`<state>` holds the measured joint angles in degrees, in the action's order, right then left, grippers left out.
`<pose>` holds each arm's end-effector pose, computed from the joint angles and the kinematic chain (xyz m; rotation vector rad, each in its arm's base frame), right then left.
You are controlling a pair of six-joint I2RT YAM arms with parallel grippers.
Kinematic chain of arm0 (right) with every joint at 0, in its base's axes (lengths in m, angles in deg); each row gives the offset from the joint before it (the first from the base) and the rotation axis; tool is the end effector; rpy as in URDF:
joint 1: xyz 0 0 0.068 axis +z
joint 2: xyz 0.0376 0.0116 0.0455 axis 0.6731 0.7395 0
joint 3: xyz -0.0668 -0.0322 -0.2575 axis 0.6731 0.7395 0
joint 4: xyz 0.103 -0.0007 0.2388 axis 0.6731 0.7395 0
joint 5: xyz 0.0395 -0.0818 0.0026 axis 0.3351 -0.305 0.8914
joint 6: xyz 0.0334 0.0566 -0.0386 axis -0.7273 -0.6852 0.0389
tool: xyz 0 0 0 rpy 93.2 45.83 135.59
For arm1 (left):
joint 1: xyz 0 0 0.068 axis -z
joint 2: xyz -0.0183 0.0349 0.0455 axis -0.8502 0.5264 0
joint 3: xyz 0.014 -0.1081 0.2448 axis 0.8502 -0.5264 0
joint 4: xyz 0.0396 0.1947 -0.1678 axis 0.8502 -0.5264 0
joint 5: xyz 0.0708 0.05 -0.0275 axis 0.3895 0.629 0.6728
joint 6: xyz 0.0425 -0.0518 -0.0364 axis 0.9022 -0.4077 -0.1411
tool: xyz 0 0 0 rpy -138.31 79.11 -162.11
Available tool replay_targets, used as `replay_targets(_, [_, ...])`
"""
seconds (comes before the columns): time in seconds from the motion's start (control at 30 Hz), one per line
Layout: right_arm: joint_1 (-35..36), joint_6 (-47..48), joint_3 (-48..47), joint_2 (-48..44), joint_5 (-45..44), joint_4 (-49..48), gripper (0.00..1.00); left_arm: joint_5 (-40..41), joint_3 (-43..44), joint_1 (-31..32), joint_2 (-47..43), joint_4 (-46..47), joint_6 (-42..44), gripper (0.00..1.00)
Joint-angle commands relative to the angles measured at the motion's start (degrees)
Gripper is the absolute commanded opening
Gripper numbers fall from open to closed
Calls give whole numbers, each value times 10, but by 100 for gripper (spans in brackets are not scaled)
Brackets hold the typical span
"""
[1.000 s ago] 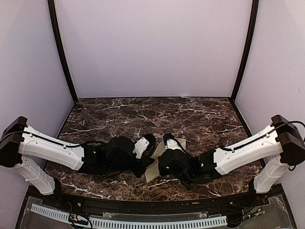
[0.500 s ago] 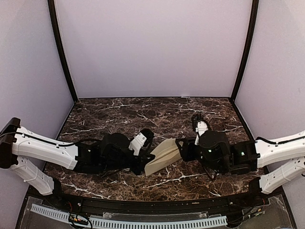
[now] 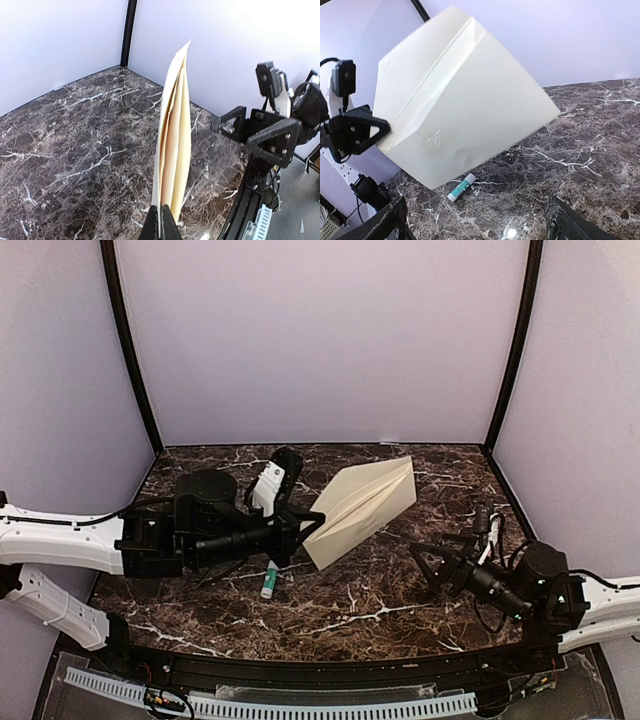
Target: Place the letter into the envelope and seal it
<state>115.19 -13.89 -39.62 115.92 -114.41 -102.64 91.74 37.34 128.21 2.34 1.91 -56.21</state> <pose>0.0835 0.1636 0.2317 -0.1849 1.6636 1.0028 0.1262 -0.3043 0.3053 0.6773 1.7143 -0.8888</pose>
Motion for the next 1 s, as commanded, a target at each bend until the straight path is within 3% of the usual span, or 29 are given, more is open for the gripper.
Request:
replay_targets(0.0, [-25, 42, 23, -31, 99, -85, 94, -1, 39, 2, -31, -21, -12, 0])
replay_targets(0.33, [-142, 19, -5, 75, 387, -244, 99, -102, 50, 2, -59, 27, -75, 0])
replay_targets(0.53, [-172, -9, -45, 138, 443, -300, 96, -150, 30, 2, -80, 58, -99, 0])
replay_targets(0.63, [-177, -18, -59, 163, 465, -327, 91, -157, 20, 2, -89, 67, -105, 0])
replay_targets(0.97, [-179, -29, -96, 213, 523, -387, 57, -134, -38, 2, -120, 102, -117, 0])
